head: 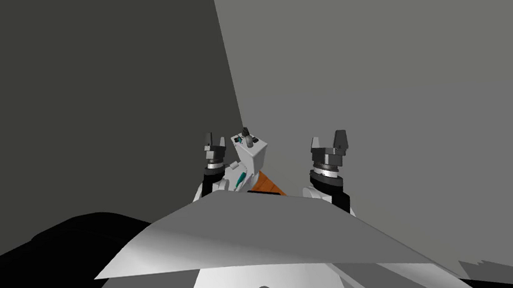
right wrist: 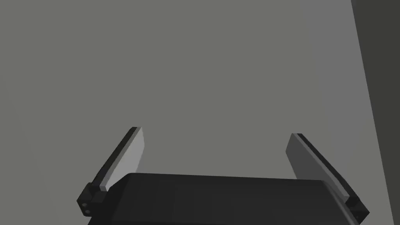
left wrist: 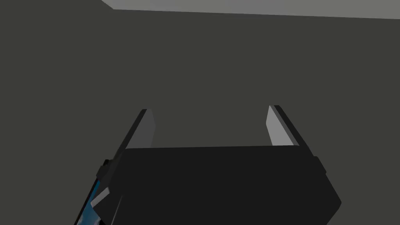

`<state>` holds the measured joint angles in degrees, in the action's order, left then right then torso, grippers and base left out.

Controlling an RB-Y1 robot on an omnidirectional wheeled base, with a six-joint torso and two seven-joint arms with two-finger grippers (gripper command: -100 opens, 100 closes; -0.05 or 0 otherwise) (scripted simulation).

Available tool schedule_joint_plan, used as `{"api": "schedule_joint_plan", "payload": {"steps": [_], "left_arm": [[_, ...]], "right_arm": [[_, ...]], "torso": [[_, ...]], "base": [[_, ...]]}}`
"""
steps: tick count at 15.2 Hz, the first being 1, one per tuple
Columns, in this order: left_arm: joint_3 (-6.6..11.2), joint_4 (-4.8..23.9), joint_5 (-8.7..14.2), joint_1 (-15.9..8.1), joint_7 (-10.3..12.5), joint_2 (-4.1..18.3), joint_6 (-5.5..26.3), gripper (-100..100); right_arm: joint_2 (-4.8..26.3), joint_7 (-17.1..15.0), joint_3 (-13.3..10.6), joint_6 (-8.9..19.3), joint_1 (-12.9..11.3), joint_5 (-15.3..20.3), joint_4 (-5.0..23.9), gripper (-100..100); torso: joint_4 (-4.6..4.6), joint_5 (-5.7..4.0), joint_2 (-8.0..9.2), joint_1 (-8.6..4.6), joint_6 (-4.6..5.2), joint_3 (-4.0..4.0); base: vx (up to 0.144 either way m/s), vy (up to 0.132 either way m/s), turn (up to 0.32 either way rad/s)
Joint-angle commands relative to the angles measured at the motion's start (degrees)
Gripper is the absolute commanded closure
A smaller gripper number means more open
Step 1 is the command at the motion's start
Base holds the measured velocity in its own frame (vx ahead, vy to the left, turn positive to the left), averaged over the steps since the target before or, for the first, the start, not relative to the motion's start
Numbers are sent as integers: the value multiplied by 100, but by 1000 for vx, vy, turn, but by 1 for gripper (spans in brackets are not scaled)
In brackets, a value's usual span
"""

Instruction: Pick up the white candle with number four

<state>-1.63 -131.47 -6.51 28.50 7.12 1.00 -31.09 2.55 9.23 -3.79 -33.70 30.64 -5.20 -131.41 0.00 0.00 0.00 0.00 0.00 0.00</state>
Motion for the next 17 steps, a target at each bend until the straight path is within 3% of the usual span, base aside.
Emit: {"api": "schedule_joint_plan", "payload": {"steps": [1,3,4,8,9,10,11,12,13,14,16,17], "left_arm": [[17,-22,102,-1,-11,175,82,-100],[57,-74,338,-3,-35,455,276,-100],[57,-74,338,-3,-35,466,276,-100],[155,-198,876,-8,-90,999,736,-100],[155,-198,909,-8,-90,999,751,-100],[198,-248,1094,-10,-112,1197,925,-100],[198,-248,1149,-10,-112,1197,954,-100],[246,-302,1317,-12,-135,1402,1137,-100],[246,-302,1410,-12,-135,1407,1178,-100],[298,-358,1557,-15,-159,1609,1355,-100],[298,-358,1690,-15,-159,1627,1419,-100],[354,-417,1901,-18,-183,1858,1645,-100]], "right_arm": [[0,0,0,0,0,0,0,0],[0,0,0,0,0,0,0,0],[0,0,0,0,0,0,0,0],[0,0,0,0,0,0,0,0],[0,0,0,0,0,0,0,0],[0,0,0,0,0,0,0,0],[0,0,0,0,0,0,0,0],[0,0,0,0,0,0,0,0],[0,0,0,0,0,0,0,0],[0,0,0,0,0,0,0,0],[0,0,0,0,0,0,0,0],[0,0,0,0,0,0,0,0]], "torso": [[0,0,0,0,0,0],[0,0,-2,3,2,-1],[-1,1,-4,7,2,-2],[-2,2,-10,11,2,-5],[-2,2,-11,12,2,-6],[-2,3,-11,12,1,-6],[-2,2,-11,12,3,-6],[-2,2,-11,10,2,-6],[-2,2,-11,9,2,-7],[-2,2,-7,8,1,-5],[-2,1,-6,8,1,-4],[-1,1,-3,5,0,-2]], "base": [[4,1,-48],[14,10,-133],[16,18,-100],[24,20,-149],[25,25,-108],[23,20,-164],[21,16,-139],[24,12,-147],[5,11,-105],[17,10,-203],[1,12,-85],[6,12,-120]]}}
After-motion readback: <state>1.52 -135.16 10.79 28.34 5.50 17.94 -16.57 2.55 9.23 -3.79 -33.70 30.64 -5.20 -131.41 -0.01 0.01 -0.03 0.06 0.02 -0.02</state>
